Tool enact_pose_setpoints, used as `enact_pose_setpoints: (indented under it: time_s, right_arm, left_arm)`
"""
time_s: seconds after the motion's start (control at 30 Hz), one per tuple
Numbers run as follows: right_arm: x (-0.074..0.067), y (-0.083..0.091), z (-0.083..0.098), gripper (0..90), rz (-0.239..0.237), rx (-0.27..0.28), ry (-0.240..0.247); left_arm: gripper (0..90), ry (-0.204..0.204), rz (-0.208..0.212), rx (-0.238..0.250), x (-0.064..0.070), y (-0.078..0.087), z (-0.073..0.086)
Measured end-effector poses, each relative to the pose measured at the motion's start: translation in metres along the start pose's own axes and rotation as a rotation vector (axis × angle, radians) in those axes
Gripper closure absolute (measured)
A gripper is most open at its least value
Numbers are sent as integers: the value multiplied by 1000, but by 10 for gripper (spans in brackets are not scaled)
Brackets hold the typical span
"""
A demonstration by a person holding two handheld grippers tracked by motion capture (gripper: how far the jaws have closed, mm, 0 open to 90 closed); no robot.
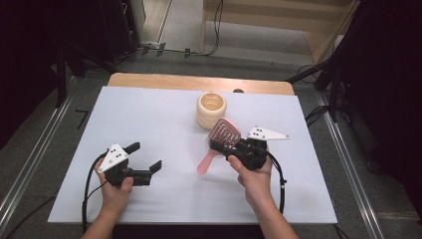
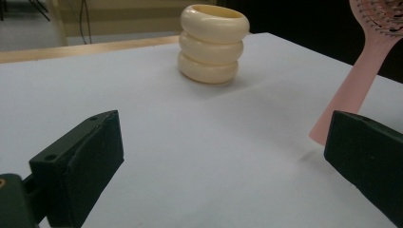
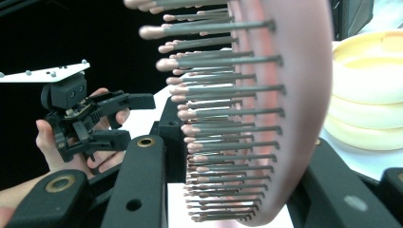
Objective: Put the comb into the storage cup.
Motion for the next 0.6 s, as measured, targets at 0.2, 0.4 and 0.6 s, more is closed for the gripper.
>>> enact_pose_setpoints:
  time_s: [0.2, 0.4, 0.6]
  right_arm:
    - [1, 0, -1, 611, 8, -8, 0]
    - [5, 0, -1, 611, 28, -7, -2]
    - [4, -4, -4, 611, 28, -8, 0]
  left_arm:
    - [0, 2, -36, 18, -16, 15, 2]
    - [0, 22, -65, 23, -29, 31, 8]
    - [0, 33, -84, 36, -36, 41, 9]
Point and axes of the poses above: each handheld gripper's, and its own axes: y roughly backward along the jaws, z roughly out of its underside, x roughly to its right, the point moved 1 cm from there along -y, roughly forward along the jaws, and after that the axes turned 7 degrees about x, right-handed, at the moved point
